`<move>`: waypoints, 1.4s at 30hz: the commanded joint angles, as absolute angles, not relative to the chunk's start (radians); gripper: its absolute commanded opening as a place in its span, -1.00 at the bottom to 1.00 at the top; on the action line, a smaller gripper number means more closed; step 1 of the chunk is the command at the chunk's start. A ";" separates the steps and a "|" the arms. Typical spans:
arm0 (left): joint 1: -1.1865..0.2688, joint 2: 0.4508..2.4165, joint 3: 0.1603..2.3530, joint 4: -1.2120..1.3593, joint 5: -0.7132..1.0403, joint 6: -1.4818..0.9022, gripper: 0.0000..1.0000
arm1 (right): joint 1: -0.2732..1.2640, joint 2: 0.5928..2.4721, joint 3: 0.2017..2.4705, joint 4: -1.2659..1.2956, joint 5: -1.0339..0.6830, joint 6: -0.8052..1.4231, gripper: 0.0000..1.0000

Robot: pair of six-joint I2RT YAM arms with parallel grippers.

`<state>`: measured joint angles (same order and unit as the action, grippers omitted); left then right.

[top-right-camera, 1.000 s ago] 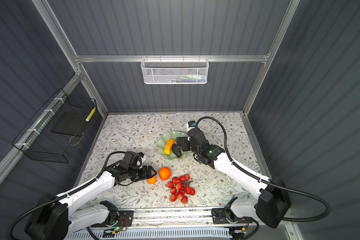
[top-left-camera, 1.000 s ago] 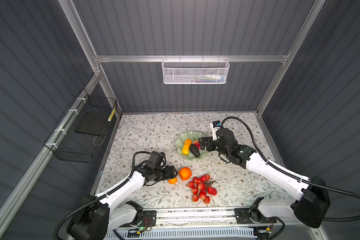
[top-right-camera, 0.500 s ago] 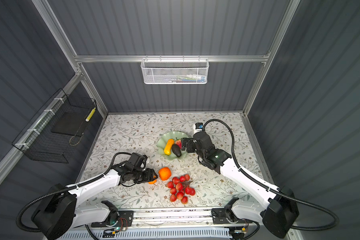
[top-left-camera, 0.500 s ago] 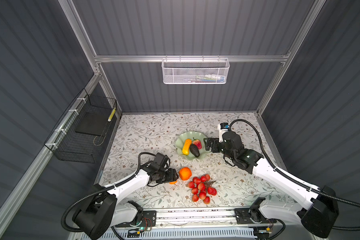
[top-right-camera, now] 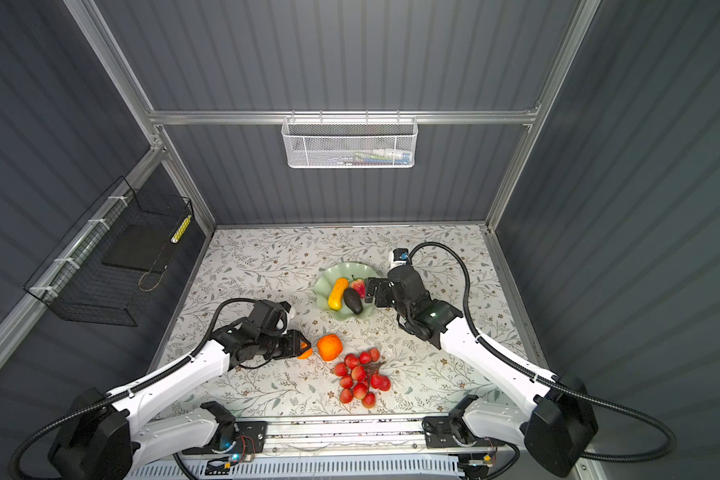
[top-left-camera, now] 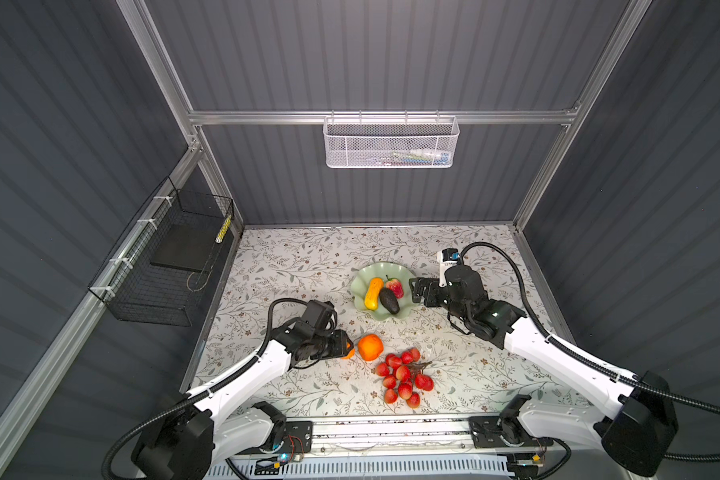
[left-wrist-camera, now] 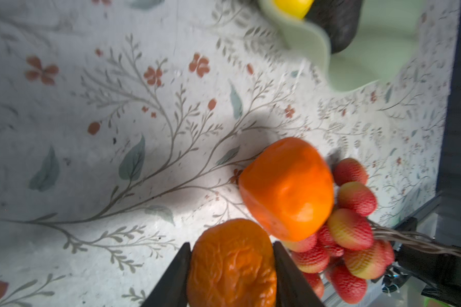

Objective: Place and organize the fake fruits in the fruit bowl
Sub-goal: 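Grasp the small tangerine with the left gripper and place it in the bowl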

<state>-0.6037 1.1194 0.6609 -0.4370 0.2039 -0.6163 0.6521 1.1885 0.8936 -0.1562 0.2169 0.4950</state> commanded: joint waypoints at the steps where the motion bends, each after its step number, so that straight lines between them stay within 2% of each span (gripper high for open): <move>1: -0.611 1.119 0.784 -0.459 0.158 -0.554 -0.13 | 0.643 1.158 0.877 -0.146 0.227 0.509 0.98; 14: -0.572 1.672 1.325 -0.339 0.110 -0.346 -0.09 | 0.623 0.957 0.813 -0.244 0.266 0.517 0.98; 22: -0.486 1.835 1.359 -0.195 0.116 -0.432 -0.10 | 0.615 0.843 0.772 -0.313 0.309 0.516 0.98; 31: -0.478 1.930 1.356 -0.120 0.119 -0.520 -0.07 | 0.606 0.836 0.779 -0.324 0.329 0.488 0.98; 35: -0.479 1.938 1.349 -0.130 0.101 -0.531 0.08 | 0.604 0.841 0.781 -0.318 0.331 0.480 0.98; 38: -0.479 1.933 1.348 -0.143 0.103 -0.532 0.38 | 0.602 0.848 0.779 -0.315 0.330 0.477 0.98; 42: -0.479 1.890 1.351 -0.137 0.110 -0.529 0.52 | 0.602 0.861 0.788 -0.317 0.319 0.473 0.98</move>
